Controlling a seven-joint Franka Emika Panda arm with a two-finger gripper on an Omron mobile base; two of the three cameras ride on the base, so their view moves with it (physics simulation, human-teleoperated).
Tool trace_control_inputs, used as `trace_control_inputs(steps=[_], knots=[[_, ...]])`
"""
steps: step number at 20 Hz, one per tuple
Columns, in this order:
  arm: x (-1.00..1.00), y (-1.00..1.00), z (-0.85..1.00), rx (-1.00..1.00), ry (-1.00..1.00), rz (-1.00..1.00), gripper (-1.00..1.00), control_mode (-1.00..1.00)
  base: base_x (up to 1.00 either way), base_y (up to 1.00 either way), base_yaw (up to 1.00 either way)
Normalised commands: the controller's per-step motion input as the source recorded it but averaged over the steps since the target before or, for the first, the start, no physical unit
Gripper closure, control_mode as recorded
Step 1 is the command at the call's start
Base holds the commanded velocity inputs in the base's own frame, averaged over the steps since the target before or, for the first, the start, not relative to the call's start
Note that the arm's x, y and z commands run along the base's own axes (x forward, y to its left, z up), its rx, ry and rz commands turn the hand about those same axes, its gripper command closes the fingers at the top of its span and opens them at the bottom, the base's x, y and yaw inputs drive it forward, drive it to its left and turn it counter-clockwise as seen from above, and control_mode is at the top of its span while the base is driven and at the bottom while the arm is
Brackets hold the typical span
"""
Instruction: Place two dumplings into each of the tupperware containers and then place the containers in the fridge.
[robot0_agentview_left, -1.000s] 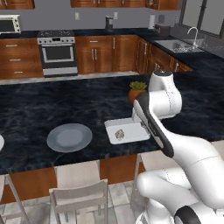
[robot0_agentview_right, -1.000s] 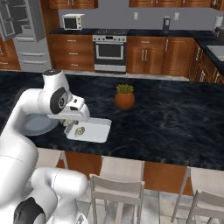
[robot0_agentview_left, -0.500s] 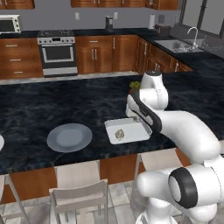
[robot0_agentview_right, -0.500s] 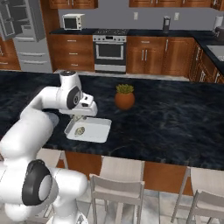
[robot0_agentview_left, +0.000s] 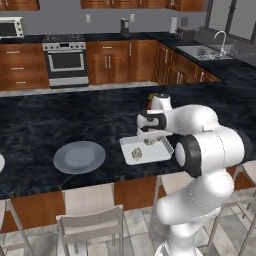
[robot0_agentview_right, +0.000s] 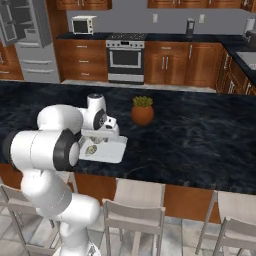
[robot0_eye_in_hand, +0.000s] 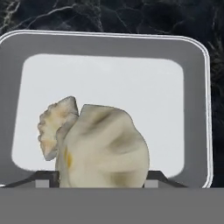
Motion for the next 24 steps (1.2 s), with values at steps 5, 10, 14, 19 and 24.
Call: trace_control_inputs(steps=[5, 10, 14, 19, 24], knots=[[0.71, -0.02, -0.58, 0.02, 0.10, 0.02, 1.00, -1.00, 0.00, 0.00, 0.00], [0.17, -0.06, -0.35, 0.01, 0.10, 0.01, 1.00, -1.00, 0.00, 0.00, 0.00], [0.00, 0.00, -0.35, 0.00, 0.01, 0.00, 1.00, -1.00, 0.00, 0.00, 0.00], [0.00, 0.00, -0.34, 0.00, 0.00, 0.00, -1.00, -1.00, 0.00, 0.00, 0.00], [0.00, 0.00, 0.00, 0.00, 0.00, 0.00, -1.00, -1.00, 0.00, 0.00, 0.00]])
